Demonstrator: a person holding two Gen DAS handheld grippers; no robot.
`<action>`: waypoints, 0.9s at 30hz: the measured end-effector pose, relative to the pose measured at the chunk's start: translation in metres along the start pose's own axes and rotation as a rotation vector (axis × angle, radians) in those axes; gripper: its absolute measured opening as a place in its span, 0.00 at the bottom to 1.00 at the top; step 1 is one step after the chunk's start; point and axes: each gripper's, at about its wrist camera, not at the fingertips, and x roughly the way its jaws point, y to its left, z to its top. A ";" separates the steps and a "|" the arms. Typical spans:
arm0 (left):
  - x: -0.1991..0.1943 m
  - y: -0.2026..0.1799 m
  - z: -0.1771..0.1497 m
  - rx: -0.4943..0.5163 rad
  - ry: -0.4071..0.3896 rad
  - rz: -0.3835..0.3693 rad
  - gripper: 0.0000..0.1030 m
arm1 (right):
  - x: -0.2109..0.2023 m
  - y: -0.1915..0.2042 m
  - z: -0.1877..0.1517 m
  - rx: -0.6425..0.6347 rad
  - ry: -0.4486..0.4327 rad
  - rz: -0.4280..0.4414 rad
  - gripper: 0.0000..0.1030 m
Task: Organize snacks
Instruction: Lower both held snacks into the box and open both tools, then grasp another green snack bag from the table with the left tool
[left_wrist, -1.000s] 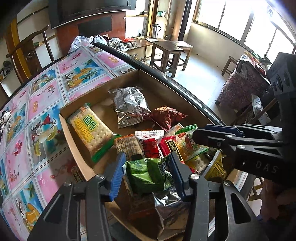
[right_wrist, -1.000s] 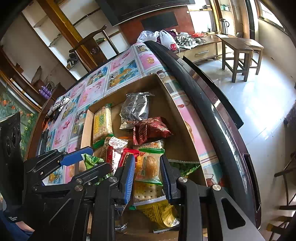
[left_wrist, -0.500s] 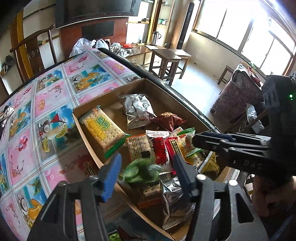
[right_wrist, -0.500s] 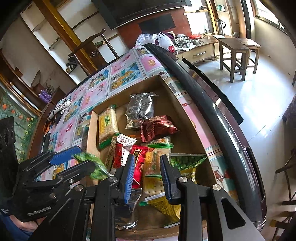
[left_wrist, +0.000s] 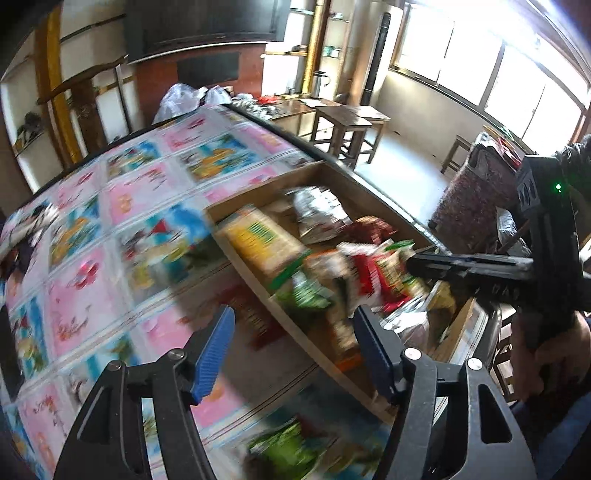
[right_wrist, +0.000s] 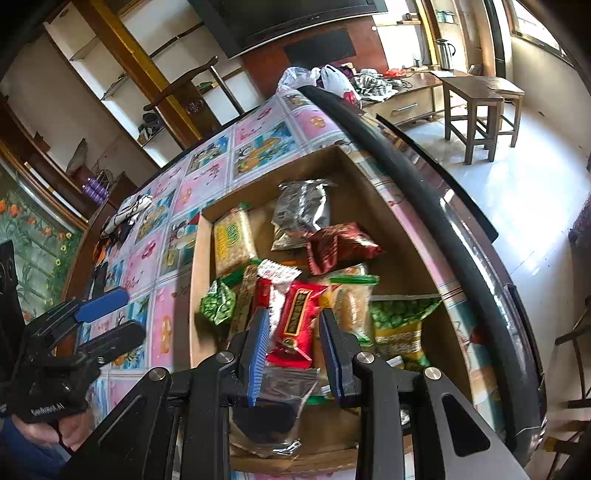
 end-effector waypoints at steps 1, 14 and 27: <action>-0.003 0.008 -0.005 -0.013 0.008 0.000 0.64 | 0.001 0.002 -0.001 -0.003 0.003 0.003 0.29; 0.006 0.012 -0.084 -0.063 0.200 -0.095 0.76 | 0.012 0.024 -0.007 -0.042 0.033 0.006 0.29; 0.029 0.018 -0.094 -0.113 0.241 0.059 0.53 | 0.014 0.037 -0.009 -0.094 0.049 0.036 0.29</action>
